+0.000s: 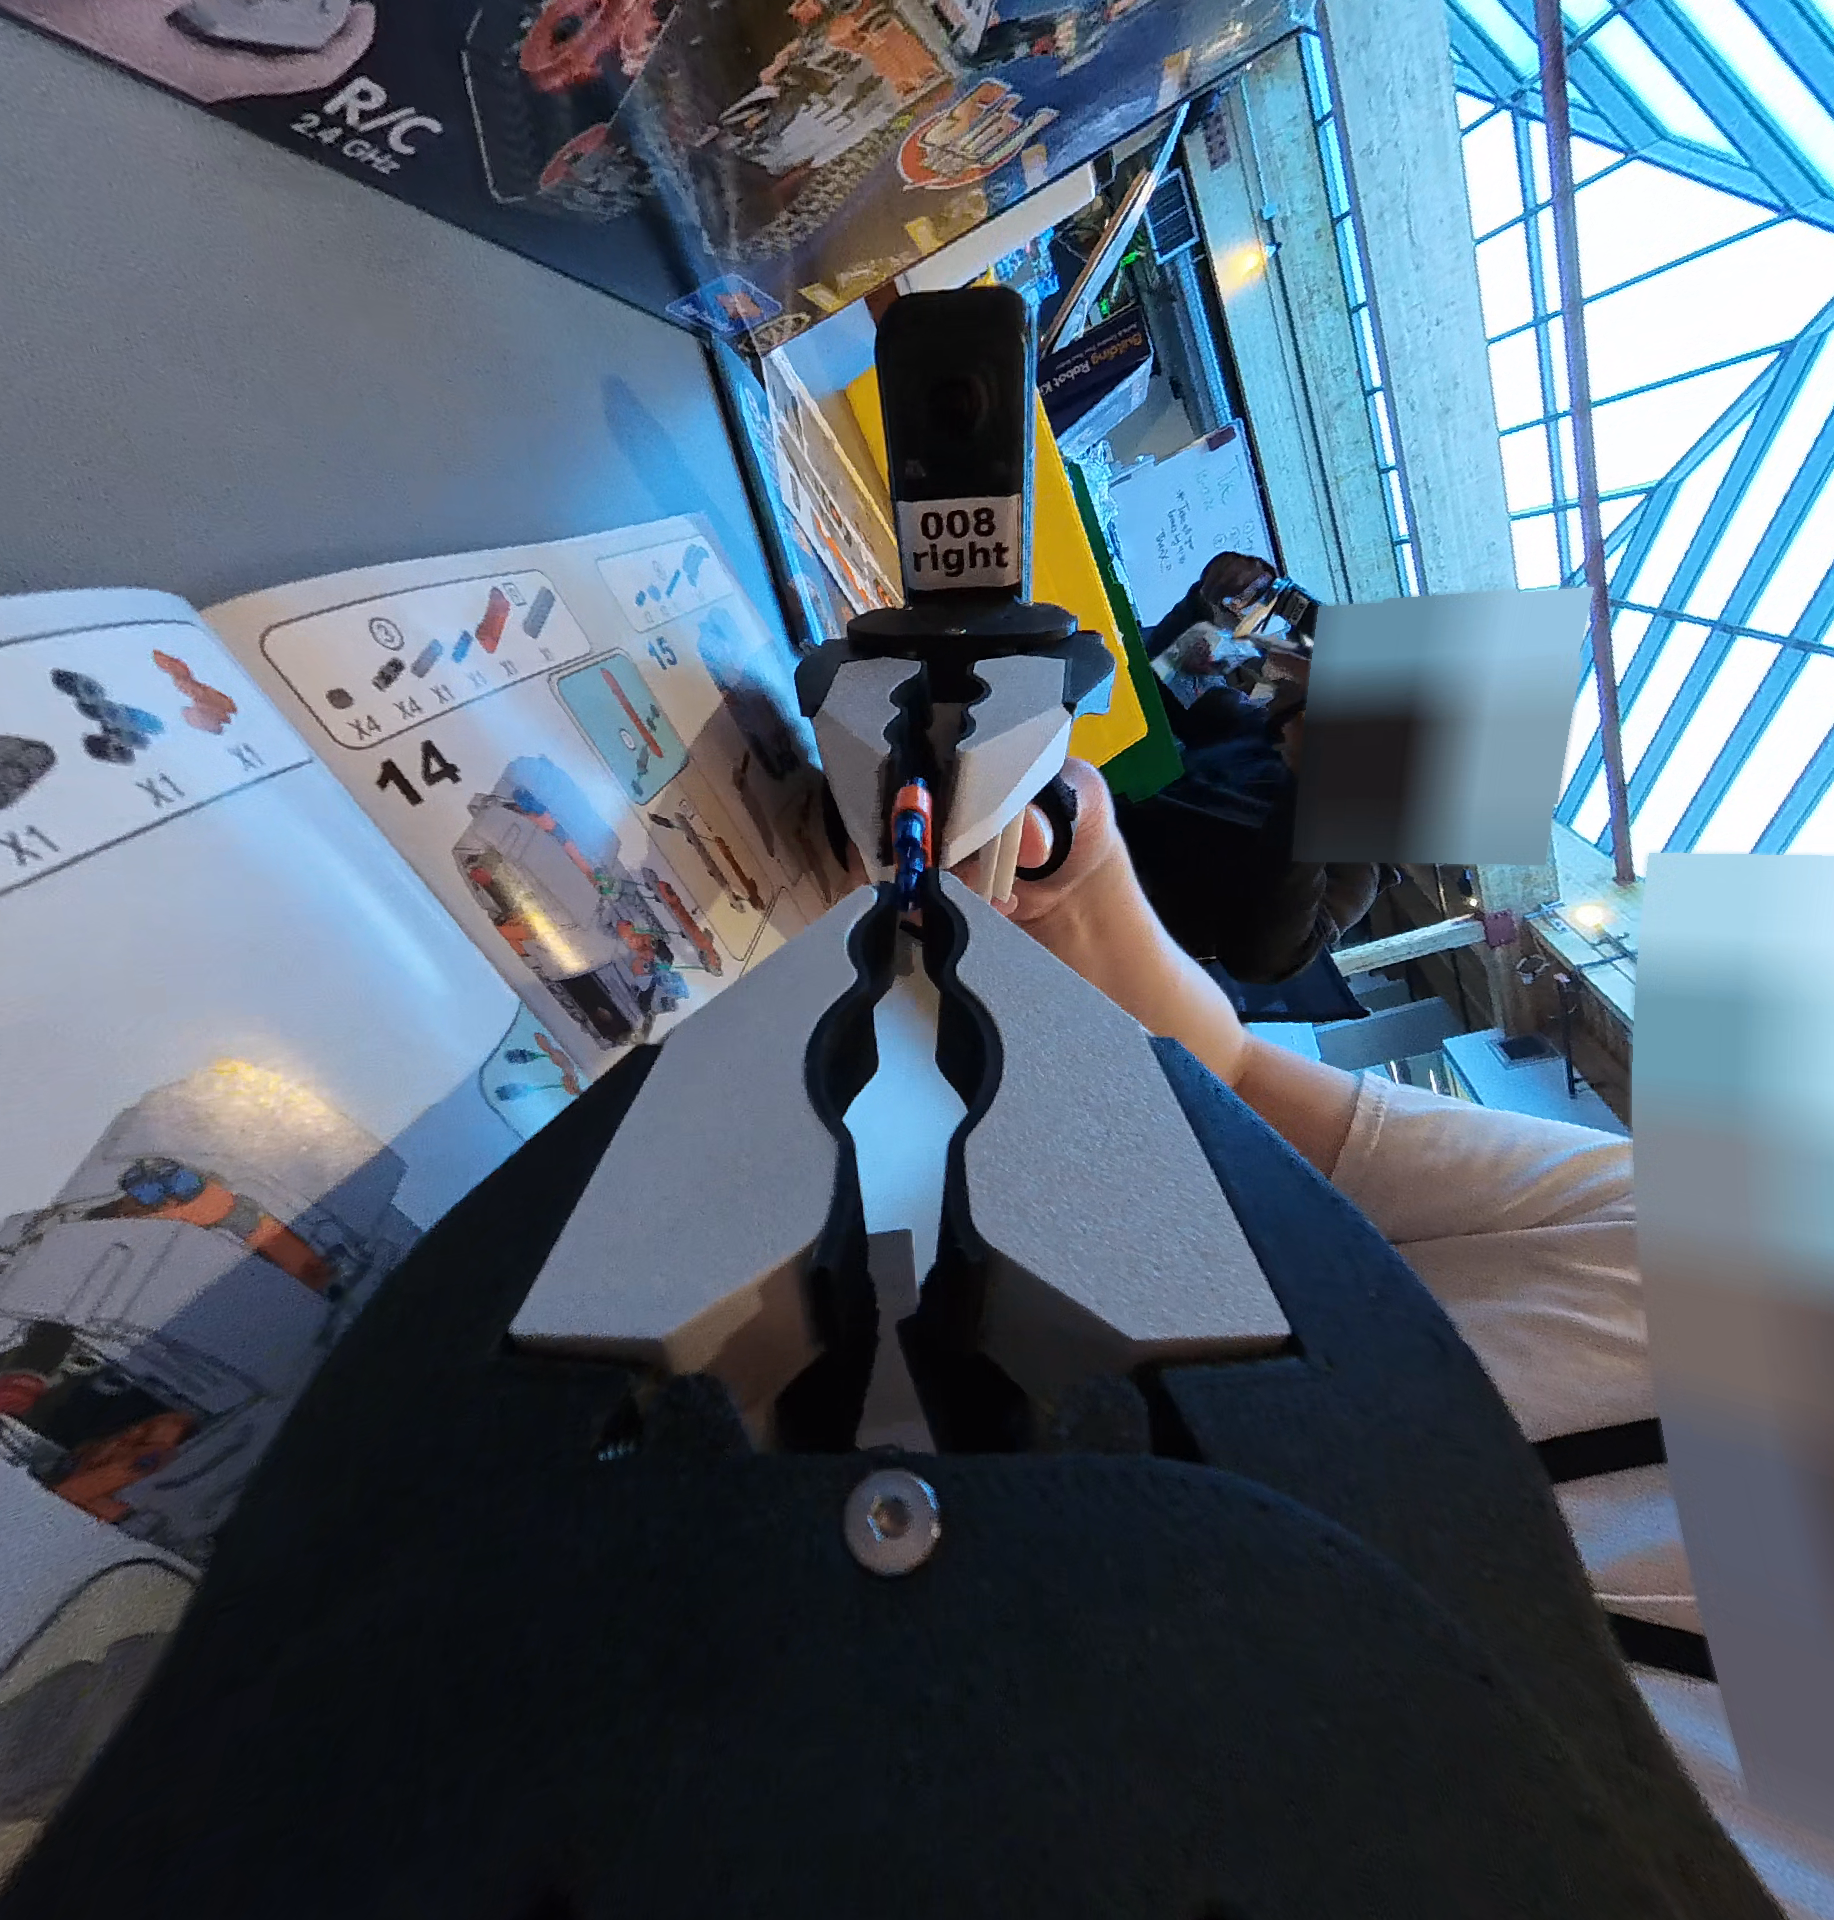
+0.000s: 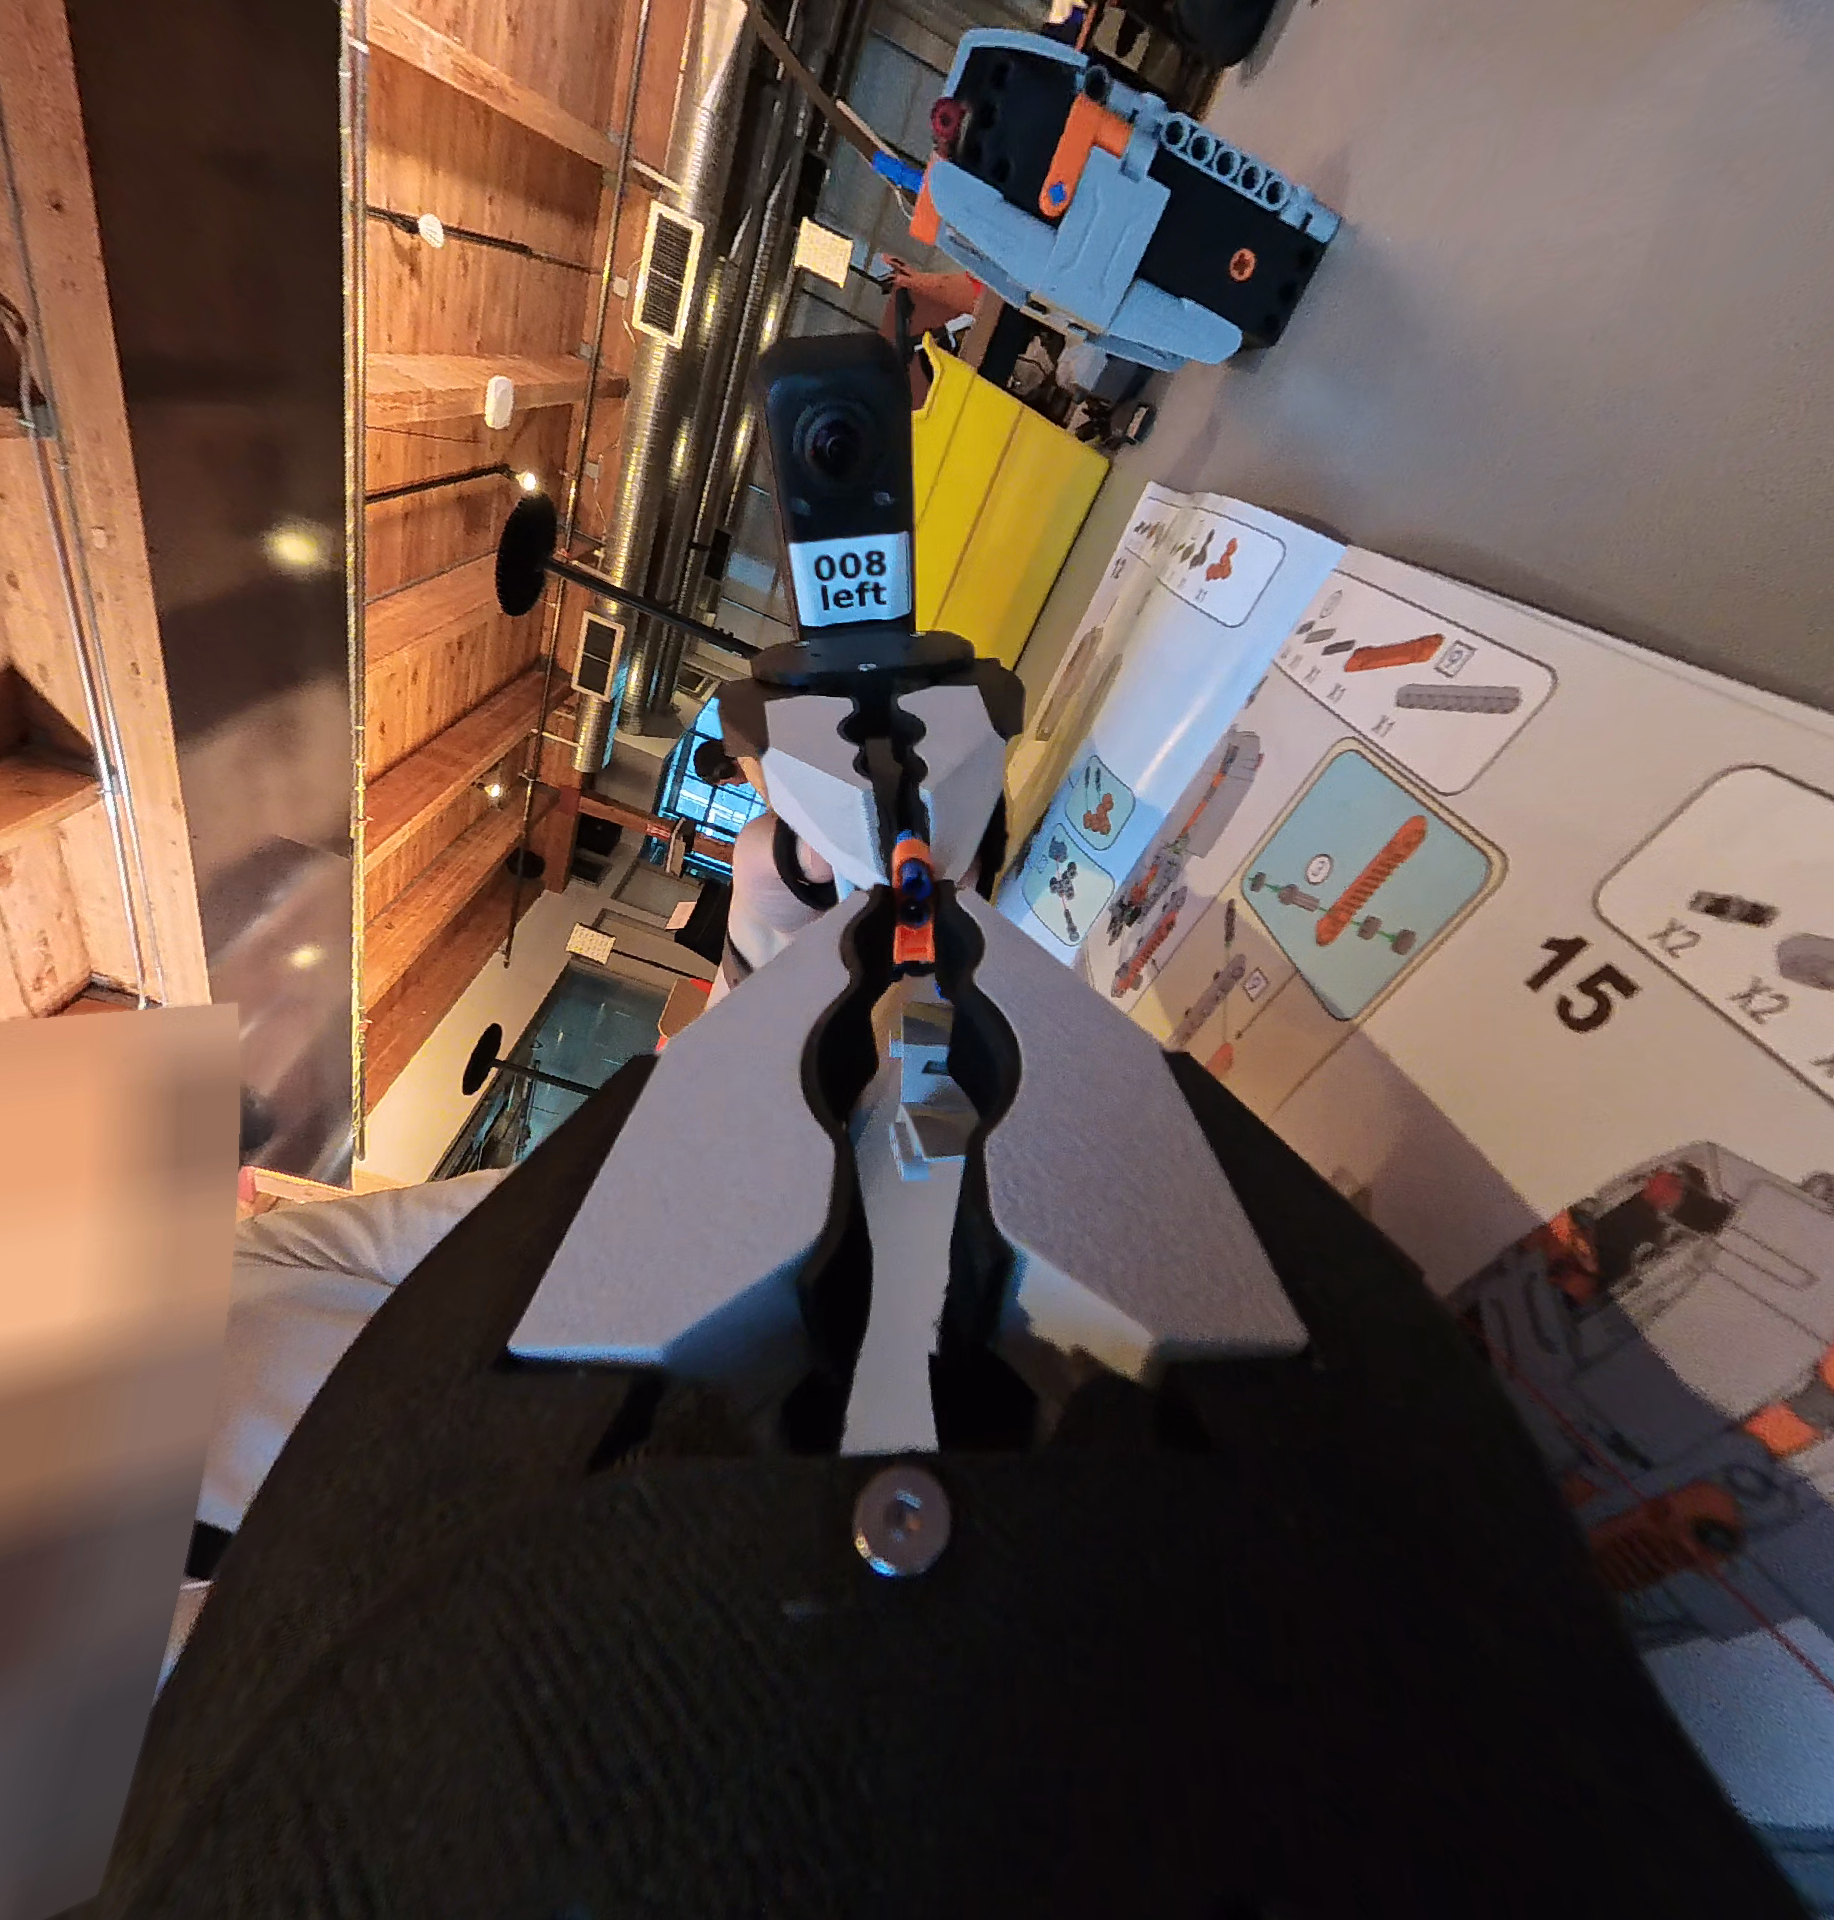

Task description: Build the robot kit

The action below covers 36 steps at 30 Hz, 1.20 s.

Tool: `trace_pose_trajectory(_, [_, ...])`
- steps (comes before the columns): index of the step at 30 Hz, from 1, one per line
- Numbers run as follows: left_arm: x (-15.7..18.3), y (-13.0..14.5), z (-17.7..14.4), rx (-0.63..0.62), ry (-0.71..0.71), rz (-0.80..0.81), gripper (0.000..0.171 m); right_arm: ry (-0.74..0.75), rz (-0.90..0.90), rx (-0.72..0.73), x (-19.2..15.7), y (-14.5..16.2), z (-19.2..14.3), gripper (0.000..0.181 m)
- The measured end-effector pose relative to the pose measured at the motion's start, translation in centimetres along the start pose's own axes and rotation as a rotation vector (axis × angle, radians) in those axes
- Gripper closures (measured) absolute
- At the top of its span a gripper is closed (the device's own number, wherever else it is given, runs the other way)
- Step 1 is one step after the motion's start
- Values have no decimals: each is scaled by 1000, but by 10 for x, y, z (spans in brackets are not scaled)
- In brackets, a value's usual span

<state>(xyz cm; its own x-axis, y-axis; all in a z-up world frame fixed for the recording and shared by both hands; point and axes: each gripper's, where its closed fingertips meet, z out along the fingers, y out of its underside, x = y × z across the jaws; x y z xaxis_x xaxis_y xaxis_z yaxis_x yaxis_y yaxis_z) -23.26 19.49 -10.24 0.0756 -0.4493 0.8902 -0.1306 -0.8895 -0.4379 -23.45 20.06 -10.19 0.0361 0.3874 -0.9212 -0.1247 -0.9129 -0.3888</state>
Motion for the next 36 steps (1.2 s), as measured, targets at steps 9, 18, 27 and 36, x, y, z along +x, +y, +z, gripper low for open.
trace_pose_trajectory(9, [-12,4,1,5,28,-47,169,61,50,-20,12,2,2,176])
trace_pose_trajectory(18, [-15,3,0,16,25,-70,169,84,56,-33,16,4,3,175])
trace_pose_trajectory(27, [-17,7,2,-10,8,-70,169,109,34,-78,17,10,6,174])
trace_pose_trajectory(36, [-10,3,-1,2,88,-98,169,63,25,-51,11,6,8,175])
